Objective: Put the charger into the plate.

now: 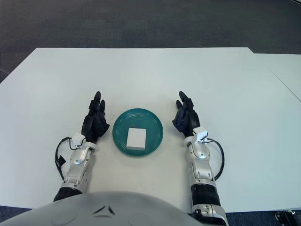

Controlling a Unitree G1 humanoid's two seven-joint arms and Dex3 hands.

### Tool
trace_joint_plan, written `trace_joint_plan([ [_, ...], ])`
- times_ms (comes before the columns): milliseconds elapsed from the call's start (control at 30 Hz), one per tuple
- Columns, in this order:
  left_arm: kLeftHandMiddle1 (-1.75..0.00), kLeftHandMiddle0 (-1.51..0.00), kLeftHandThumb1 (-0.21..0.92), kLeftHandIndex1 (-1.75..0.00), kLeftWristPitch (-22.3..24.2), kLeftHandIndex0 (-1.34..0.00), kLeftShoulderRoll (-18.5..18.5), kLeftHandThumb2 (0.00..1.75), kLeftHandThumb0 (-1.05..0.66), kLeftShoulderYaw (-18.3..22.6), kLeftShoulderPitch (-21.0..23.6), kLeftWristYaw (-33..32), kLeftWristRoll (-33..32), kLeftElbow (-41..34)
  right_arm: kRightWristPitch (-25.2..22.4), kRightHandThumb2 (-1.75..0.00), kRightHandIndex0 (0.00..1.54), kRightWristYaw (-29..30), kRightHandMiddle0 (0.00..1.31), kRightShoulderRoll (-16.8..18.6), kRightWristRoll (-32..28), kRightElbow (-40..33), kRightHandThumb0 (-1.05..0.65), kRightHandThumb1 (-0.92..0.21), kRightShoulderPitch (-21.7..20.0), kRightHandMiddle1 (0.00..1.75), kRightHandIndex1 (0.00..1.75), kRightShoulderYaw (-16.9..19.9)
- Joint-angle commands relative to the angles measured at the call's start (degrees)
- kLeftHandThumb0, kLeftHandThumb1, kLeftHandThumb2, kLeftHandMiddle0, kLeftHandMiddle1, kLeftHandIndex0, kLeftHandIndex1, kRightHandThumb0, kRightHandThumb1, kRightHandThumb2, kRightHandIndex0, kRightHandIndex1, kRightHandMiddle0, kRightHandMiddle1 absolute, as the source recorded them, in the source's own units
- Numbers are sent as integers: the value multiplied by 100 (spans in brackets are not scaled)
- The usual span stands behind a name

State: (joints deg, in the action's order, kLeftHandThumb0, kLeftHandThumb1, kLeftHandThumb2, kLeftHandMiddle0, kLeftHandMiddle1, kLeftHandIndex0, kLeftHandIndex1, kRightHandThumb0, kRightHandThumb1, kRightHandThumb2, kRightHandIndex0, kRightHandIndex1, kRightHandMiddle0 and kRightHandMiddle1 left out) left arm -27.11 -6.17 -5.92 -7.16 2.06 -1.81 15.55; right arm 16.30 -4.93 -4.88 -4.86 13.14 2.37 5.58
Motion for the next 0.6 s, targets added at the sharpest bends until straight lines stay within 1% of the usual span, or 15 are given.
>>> trace_joint_plan([
  [0, 0, 0, 92, 0, 371, 0, -26, 95, -105, 9, -198, -65, 37, 151, -226, -106, 13, 70, 0, 13, 128, 270, -91, -92, 41, 32, 0, -34],
  [167, 0, 0, 92, 0, 618, 0, -19, 96, -105, 41, -207, 61, -141, -69, -250, -107, 13, 94, 0, 17, 151, 319, -90, -92, -41, 32, 0, -57],
  [300, 0, 0, 92, -1, 671, -2, -81, 96, -105, 61, -195, 113, -284, -99, -268, -107, 12, 132, 0, 27, 208, 367, -90, -92, -139, 30, 0, -94],
  [367, 0, 0, 92, -1, 669, -2, -87, 96, -105, 65, -183, 133, -336, -88, -262, -107, 11, 142, 0, 30, 226, 387, -89, -92, -162, 29, 0, -113],
  [567, 0, 0, 92, -2, 476, -3, -118, 97, -105, 184, -36, 239, -555, 250, -302, -108, 10, 243, 0, 66, 315, 466, -89, -92, -321, 26, 0, -183],
])
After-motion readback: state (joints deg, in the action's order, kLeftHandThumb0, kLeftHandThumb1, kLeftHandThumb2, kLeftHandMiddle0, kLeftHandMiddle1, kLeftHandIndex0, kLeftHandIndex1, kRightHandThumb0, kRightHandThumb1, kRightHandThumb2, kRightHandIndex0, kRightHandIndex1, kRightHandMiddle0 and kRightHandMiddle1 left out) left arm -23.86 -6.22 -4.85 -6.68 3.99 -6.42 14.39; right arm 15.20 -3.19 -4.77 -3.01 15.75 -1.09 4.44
